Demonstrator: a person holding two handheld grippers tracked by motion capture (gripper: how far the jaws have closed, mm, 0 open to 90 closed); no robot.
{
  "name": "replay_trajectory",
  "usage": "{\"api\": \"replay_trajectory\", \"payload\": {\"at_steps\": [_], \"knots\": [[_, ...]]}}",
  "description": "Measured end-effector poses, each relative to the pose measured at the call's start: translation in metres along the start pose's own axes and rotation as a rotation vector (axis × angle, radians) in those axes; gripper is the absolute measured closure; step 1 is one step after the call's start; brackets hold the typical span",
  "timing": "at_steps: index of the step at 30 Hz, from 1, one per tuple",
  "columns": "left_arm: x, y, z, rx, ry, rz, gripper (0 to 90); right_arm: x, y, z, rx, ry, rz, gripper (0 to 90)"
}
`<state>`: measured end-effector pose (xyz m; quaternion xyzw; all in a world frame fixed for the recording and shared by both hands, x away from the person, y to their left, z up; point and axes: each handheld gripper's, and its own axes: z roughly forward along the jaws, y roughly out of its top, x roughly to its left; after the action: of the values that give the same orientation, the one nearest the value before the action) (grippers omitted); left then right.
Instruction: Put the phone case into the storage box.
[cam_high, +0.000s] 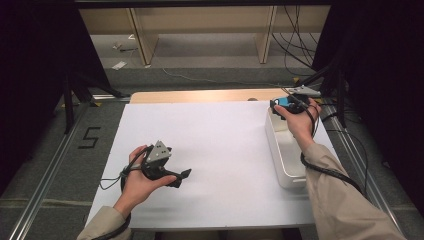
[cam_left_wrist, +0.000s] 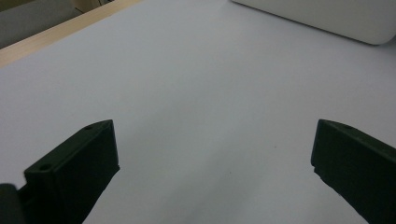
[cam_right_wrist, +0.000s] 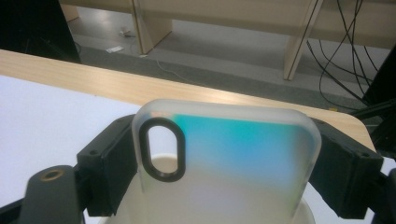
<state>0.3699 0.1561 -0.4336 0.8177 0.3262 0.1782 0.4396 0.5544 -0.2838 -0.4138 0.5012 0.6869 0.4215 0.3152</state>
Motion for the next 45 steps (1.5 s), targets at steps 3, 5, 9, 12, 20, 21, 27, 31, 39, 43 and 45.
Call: {"api": "replay_trajectory", "payload": {"at_steps": [3, 5, 9, 12, 20, 21, 27, 31, 39, 43, 45], "knots": [[0.000, 0.000, 0.000, -0.001, 0.000, 0.001, 0.3, 0.000, 0.000, 0.001, -0.006, 0.002, 0.012, 17.2], [0.000, 0.000, 0.000, -0.001, 0.000, 0.000, 0.3, 0.000, 0.000, 0.002, -0.004, 0.005, 0.018, 15.2], [0.000, 0.000, 0.000, -0.002, 0.000, 0.000, 0.3, 0.001, -0.001, 0.004, -0.006, 0.005, 0.025, 11.8], [0.000, 0.000, 0.000, -0.002, -0.003, 0.001, 0.2, 0.000, -0.002, 0.005, -0.002, 0.005, 0.024, 8.1], [0.000, 0.000, 0.000, -0.001, -0.004, 0.002, 0.3, 0.000, -0.003, 0.006, -0.001, -0.008, 0.015, 1.0], [0.000, 0.000, 0.000, -0.001, -0.004, 0.002, 0.3, 0.000, -0.003, 0.006, -0.004, -0.008, 0.011, 0.6], [0.000, 0.000, 0.000, -0.001, -0.004, 0.002, 0.2, 0.001, 0.000, 0.004, -0.022, -0.016, 0.002, 0.2], [0.000, 0.000, 0.000, -0.001, -0.003, 0.003, 0.2, 0.001, 0.003, 0.001, -0.043, -0.018, -0.001, 0.2], [0.000, 0.000, 0.000, 0.000, -0.003, -0.001, 0.3, 0.000, 0.007, -0.005, -0.063, -0.010, 0.009, 0.3], [0.000, 0.000, 0.000, -0.002, -0.002, -0.004, 0.2, 0.000, 0.010, -0.011, -0.074, -0.004, 0.009, 0.3], [0.000, 0.000, -0.001, 0.002, -0.001, -0.003, 0.3, 0.001, 0.012, -0.014, -0.083, -0.003, 0.006, 0.4]]}}
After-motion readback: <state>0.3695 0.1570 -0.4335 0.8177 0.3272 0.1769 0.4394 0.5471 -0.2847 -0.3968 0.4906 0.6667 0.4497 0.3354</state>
